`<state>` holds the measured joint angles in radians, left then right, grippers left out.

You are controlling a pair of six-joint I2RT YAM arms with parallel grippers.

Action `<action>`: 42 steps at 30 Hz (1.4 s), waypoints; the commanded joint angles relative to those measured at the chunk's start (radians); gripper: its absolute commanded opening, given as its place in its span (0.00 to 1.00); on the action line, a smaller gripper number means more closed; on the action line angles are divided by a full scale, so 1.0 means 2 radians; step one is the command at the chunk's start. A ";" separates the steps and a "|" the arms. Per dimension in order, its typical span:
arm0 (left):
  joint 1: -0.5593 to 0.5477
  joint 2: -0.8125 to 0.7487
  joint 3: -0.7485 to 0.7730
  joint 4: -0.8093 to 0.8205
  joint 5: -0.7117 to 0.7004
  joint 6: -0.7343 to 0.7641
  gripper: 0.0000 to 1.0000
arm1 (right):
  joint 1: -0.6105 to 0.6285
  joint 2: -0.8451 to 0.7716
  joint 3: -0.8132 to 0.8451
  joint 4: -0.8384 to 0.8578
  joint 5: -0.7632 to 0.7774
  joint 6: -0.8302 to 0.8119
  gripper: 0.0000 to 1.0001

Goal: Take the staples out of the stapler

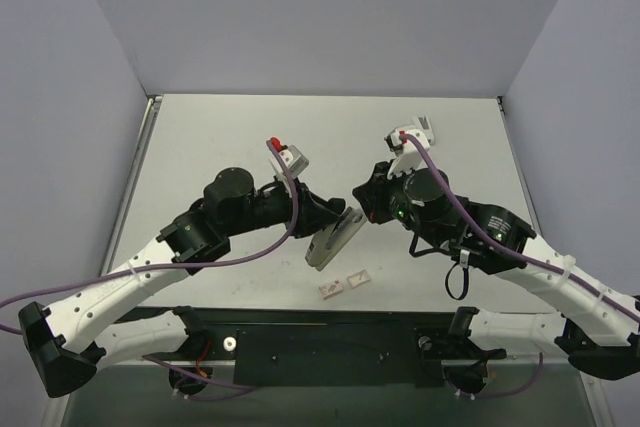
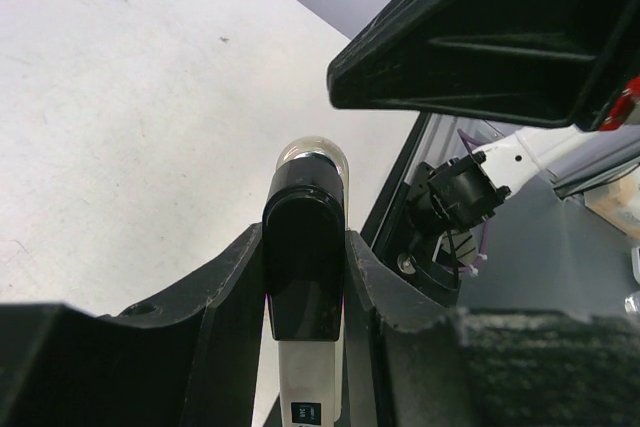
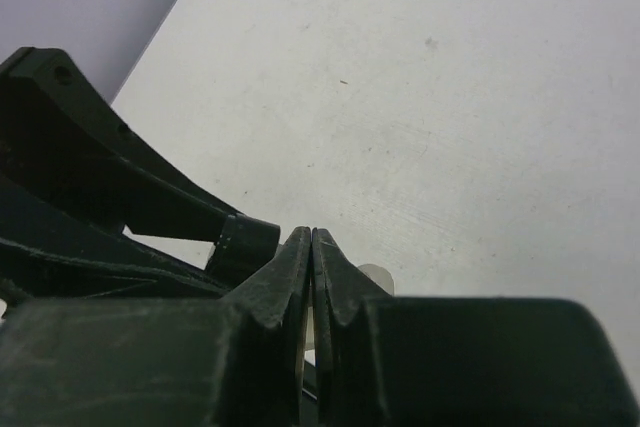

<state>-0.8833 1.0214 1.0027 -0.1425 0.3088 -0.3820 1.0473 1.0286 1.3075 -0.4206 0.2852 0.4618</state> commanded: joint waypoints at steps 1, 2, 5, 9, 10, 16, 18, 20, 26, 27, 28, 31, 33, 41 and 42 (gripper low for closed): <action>0.001 -0.025 0.016 0.057 -0.028 -0.003 0.00 | -0.008 0.012 -0.013 0.020 0.035 0.060 0.00; 0.001 -0.026 0.016 0.057 -0.031 -0.003 0.00 | -0.011 0.014 -0.016 0.022 0.035 0.064 0.00; 0.001 -0.025 0.014 0.061 -0.031 -0.004 0.00 | -0.021 0.017 -0.025 0.030 0.024 0.081 0.00; 0.001 -0.021 0.013 0.064 -0.028 -0.004 0.00 | -0.026 0.023 -0.030 0.039 0.012 0.089 0.00; 0.001 -0.019 0.014 0.064 -0.026 -0.004 0.00 | -0.026 0.023 -0.031 0.041 0.010 0.090 0.00; 0.001 -0.016 0.012 0.064 -0.023 -0.004 0.00 | -0.026 0.026 -0.032 0.048 0.005 0.093 0.00; 0.001 -0.017 0.010 0.064 -0.024 -0.005 0.00 | -0.027 0.028 -0.033 0.050 -0.002 0.100 0.00; 0.001 -0.018 0.009 0.081 -0.026 -0.005 0.00 | -0.025 0.029 -0.039 0.055 -0.010 0.107 0.00; 0.001 -0.020 0.007 0.083 -0.029 -0.006 0.00 | -0.024 0.033 -0.054 0.065 -0.024 0.123 0.00; 0.001 -0.021 0.007 0.084 -0.029 -0.006 0.00 | -0.024 0.032 -0.055 0.065 -0.025 0.128 0.00; 0.001 -0.021 0.006 0.084 -0.031 -0.007 0.00 | -0.025 0.031 -0.059 0.068 -0.027 0.130 0.00; 0.001 -0.023 0.005 0.086 -0.036 -0.007 0.00 | -0.023 0.030 -0.064 0.067 -0.025 0.131 0.00; 0.001 -0.024 0.005 0.087 -0.039 -0.007 0.00 | -0.022 0.028 -0.076 0.061 -0.021 0.134 0.00; 0.001 -0.031 0.000 0.100 -0.074 -0.016 0.00 | -0.021 0.010 -0.132 0.057 -0.002 0.155 0.00; 0.001 -0.033 -0.001 0.103 -0.081 -0.018 0.00 | -0.021 0.006 -0.134 0.058 -0.001 0.154 0.00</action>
<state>-0.8829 1.0023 0.9825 -0.1081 0.2047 -0.3862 1.0019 1.0767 1.0748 -0.2951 0.2470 0.7464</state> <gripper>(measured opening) 0.404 0.001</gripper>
